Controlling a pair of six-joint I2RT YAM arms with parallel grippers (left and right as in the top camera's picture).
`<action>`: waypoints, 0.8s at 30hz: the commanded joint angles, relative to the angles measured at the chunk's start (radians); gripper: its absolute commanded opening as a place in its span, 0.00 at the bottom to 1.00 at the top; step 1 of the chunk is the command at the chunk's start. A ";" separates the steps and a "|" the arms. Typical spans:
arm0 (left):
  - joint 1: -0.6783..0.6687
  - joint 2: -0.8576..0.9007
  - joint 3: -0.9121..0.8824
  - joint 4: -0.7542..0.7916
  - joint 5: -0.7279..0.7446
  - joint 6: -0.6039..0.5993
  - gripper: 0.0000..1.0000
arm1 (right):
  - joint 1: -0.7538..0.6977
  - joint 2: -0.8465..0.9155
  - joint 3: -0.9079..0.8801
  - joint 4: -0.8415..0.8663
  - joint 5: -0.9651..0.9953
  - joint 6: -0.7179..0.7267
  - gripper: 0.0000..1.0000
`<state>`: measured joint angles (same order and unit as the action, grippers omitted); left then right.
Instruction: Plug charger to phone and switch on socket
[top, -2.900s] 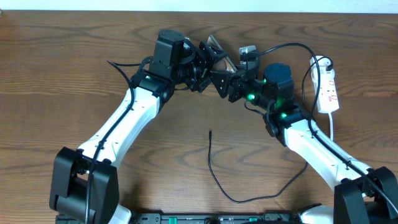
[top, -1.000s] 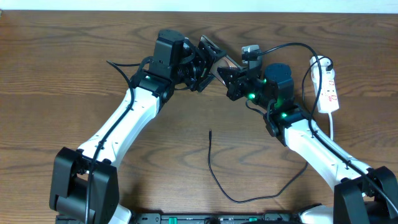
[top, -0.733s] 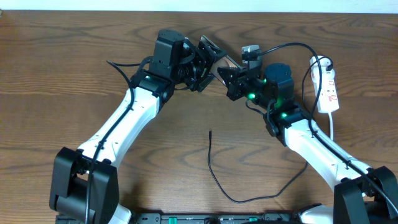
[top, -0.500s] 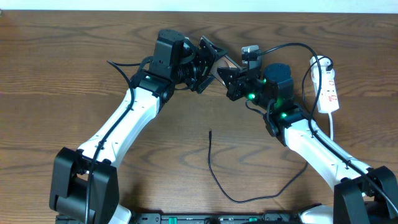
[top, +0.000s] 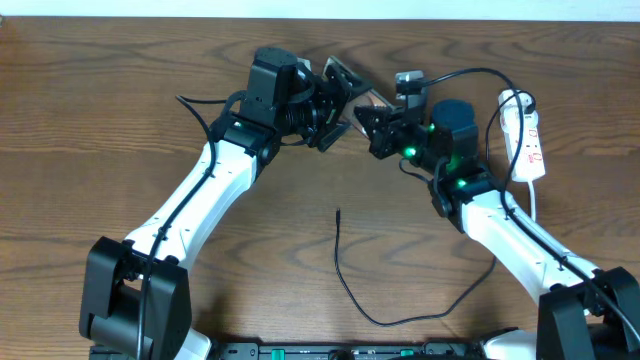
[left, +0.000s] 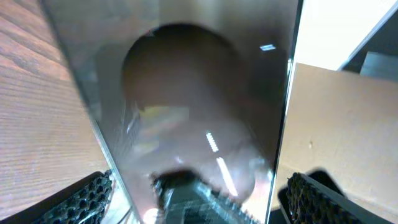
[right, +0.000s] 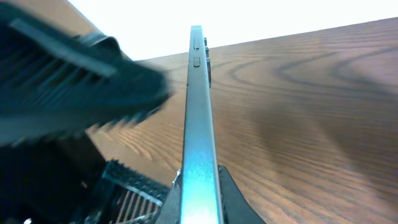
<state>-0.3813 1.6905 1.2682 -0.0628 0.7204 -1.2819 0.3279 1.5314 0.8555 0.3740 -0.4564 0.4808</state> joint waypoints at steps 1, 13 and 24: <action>0.035 -0.024 0.005 0.005 0.096 0.034 0.92 | -0.029 -0.002 0.012 0.032 -0.014 0.075 0.01; 0.174 -0.024 0.005 0.095 0.290 0.081 0.92 | -0.118 -0.002 0.012 0.113 -0.013 0.648 0.01; 0.275 -0.024 0.005 0.282 0.387 0.119 0.93 | -0.066 -0.002 0.012 0.213 -0.068 1.177 0.01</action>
<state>-0.1116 1.6882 1.2675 0.2134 1.0901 -1.2030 0.2298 1.5326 0.8551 0.5327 -0.4973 1.5257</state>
